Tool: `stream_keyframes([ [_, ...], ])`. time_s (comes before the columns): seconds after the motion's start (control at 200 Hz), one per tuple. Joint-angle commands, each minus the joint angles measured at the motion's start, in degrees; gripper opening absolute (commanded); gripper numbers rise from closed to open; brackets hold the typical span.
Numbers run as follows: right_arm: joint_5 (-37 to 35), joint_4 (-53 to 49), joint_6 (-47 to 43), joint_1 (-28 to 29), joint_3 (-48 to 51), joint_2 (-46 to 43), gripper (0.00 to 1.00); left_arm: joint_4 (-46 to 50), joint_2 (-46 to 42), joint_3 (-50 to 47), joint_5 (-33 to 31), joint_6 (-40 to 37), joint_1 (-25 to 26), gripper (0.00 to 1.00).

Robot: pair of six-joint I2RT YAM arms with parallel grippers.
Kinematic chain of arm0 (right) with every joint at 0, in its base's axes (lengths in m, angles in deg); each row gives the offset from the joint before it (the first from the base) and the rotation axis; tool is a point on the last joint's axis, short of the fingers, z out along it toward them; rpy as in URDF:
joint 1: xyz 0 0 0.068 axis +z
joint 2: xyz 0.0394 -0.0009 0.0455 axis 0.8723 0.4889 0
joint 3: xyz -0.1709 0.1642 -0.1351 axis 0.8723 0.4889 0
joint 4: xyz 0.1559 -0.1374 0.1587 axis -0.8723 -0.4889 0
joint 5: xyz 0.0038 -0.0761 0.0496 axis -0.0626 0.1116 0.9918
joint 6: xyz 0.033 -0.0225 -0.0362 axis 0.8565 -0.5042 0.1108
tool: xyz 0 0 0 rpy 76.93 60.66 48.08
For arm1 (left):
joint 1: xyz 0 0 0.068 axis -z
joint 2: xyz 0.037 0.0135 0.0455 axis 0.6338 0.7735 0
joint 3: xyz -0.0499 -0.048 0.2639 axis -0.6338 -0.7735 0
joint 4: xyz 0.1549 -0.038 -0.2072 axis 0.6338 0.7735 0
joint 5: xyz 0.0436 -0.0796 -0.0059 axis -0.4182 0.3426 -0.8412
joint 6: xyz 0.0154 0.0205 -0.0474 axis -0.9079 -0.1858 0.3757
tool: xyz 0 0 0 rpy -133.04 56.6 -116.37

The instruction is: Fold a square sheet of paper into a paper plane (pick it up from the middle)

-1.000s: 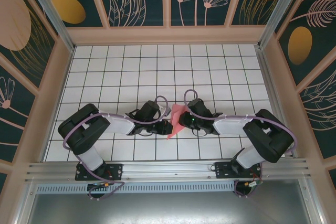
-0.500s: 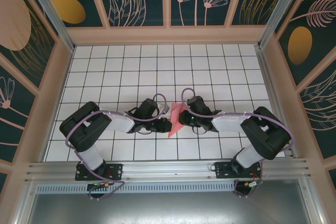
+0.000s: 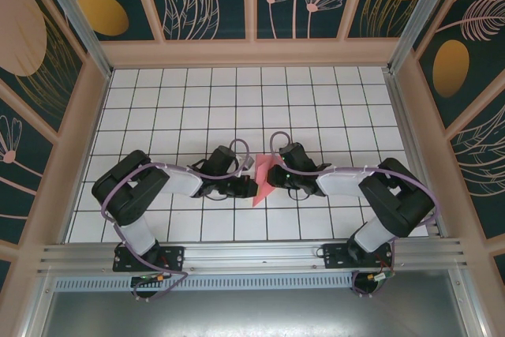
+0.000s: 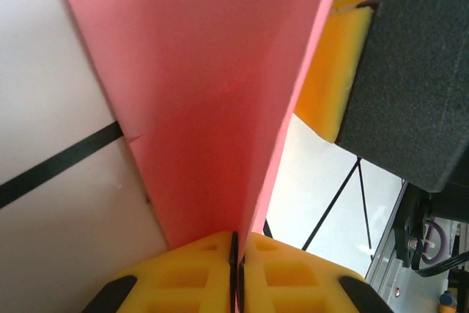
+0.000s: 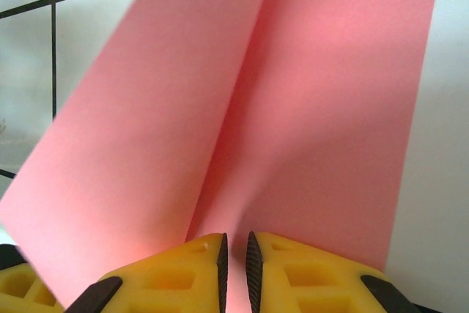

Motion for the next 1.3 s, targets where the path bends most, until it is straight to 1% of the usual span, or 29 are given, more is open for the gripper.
stream_keyframes([
  [0.0, -2.18, -6.06, -1.39, -0.69, 0.76, 2.83, 0.21, -2.54, 1.28, -1.35, 0.22, 2.19, -1.58, 0.12],
  [0.11, -2.01, -5.72, -1.22, -0.78, 0.27, 1.99, 0.21, -3.94, 1.62, -2.14, 1.41, 3.27, -2.67, 0.11],
  [0.205, -1.35, -5.08, -0.78, -0.87, -0.34, 0.61, 0.22, -3.43, 2.28, -1.72, 2.28, 2.48, -2.80, 0.11],
  [0.375, -0.68, -3.35, 0.91, -0.87, -0.87, -4.60, 0.24, -2.77, 3.43, -0.69, 3.51, 1.87, -2.80, 0.11],
  [0.535, 1.26, 0.76, 3.91, -1.00, 1.34, -8.85, 0.23, -1.92, 4.98, 0.39, 4.34, 1.43, -2.81, 0.11],
  [0.666, 5.21, 8.96, 8.00, -0.89, 4.44, -10.17, 0.22, -1.29, 5.60, 1.07, 4.86, 1.08, -2.80, 0.11],
  [0.791, 7.28, 14.87, 11.19, -0.70, 5.73, -8.40, 0.22, 0.31, 5.84, 1.82, 5.41, -0.34, -2.82, 0.12],
  [1.006, 9.83, 17.96, 12.36, -0.34, 2.66, -2.80, 0.22, 2.39, 5.92, 2.55, 5.65, -2.07, -2.81, 0.13],
  [1.146, 8.06, 15.96, 12.63, -0.59, 1.37, -0.43, 0.22, 2.15, 5.90, 2.64, 5.87, -2.13, -2.87, 0.13],
  [1.296, 5.51, 12.20, 12.34, -0.69, 0.24, 1.11, 0.21, 2.94, 5.42, 2.73, 5.51, -2.38, -2.86, 0.16],
])
